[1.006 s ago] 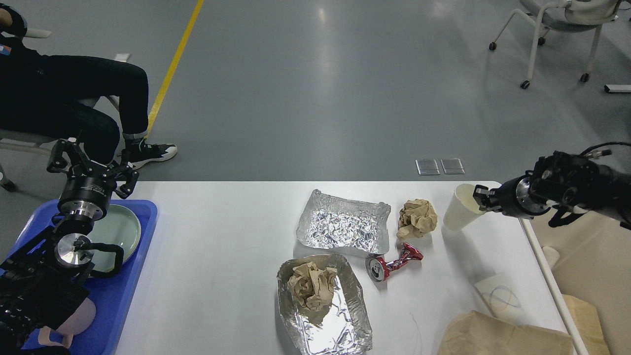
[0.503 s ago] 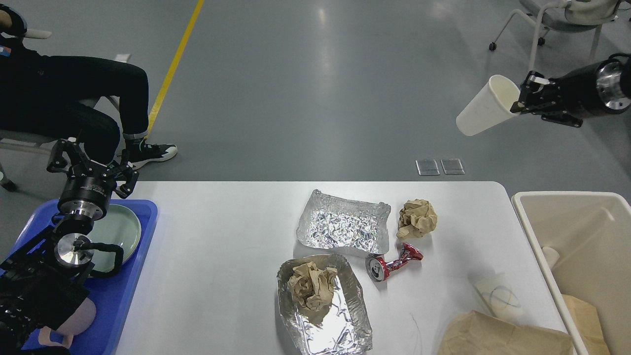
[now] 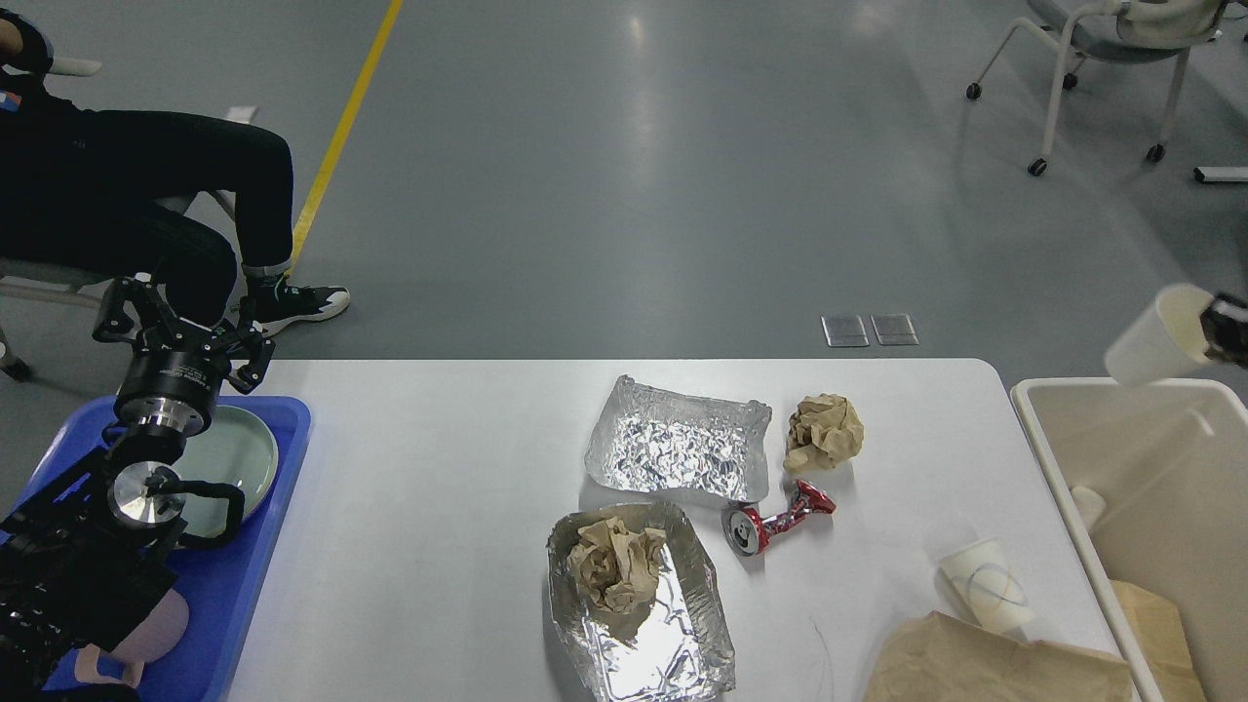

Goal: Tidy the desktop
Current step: 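Lift the paper cup and drop it into the beige bin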

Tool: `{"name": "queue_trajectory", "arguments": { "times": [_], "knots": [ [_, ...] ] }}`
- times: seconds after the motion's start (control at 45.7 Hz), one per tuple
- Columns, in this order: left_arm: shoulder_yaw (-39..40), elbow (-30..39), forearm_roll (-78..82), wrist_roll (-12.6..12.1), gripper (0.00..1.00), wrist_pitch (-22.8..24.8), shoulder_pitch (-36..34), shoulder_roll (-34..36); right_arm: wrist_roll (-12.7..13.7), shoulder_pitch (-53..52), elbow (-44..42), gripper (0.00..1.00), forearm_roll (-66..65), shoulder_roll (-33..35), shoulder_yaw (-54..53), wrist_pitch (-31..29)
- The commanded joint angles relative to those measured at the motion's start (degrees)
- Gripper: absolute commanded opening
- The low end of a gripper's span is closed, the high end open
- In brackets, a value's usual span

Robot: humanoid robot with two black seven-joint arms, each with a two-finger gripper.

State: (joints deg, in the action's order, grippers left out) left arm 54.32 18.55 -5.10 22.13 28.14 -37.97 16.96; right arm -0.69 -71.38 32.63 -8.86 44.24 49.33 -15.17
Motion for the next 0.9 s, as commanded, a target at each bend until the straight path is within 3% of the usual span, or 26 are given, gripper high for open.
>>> {"name": "queue_trajectory", "arguments": {
  "times": [0.0, 0.088, 0.197, 0.241, 0.306, 0.416, 0.591, 0.788, 0.875],
  "knots": [
    [0.0, 0.0, 0.0, 0.0, 0.97, 0.0, 0.0, 0.0, 0.0, 9.3, -3.8, 0.0, 0.0, -0.5, -0.5, 3.4],
    [0.0, 0.0, 0.0, -0.1, 0.96, 0.0, 0.0, 0.0, 0.0, 12.8, -4.3, 0.0, 0.0, -1.0, -1.1, 4.8],
    [0.0, 0.0, 0.0, -0.1, 0.97, 0.0, 0.0, 0.0, -0.1, 14.0, -4.3, 0.64, 0.1, -1.9, -2.9, 9.4],
    [0.0, 0.0, 0.0, 0.0, 0.97, 0.0, 0.0, 0.0, -0.1, 14.9, -4.2, 0.78, 0.1, -2.2, -3.3, 10.9],
    [0.0, 0.0, 0.0, 0.0, 0.97, 0.0, 0.0, 0.0, -0.1, 16.1, -4.1, 0.88, 0.1, -2.7, -3.5, 12.3],
    [0.0, 0.0, 0.0, 0.0, 0.97, 0.0, 0.0, 0.0, -0.1, 16.3, -3.7, 0.98, 0.1, -3.2, -3.5, 12.3],
    [0.0, 0.0, 0.0, 0.0, 0.97, 0.0, 0.0, 0.0, -0.1, 14.3, -1.9, 1.0, 1.4, -5.8, -2.7, 11.2],
    [0.0, 0.0, 0.0, 0.0, 0.97, 0.0, 0.0, 0.0, -0.1, -1.1, 10.4, 1.0, 1.4, -6.5, 2.1, 8.2],
    [0.0, 0.0, 0.1, -0.1, 0.97, 0.0, 0.0, 0.0, -0.1, -9.1, 14.6, 1.0, 1.4, -10.0, 5.9, 5.2]
  ]
}}
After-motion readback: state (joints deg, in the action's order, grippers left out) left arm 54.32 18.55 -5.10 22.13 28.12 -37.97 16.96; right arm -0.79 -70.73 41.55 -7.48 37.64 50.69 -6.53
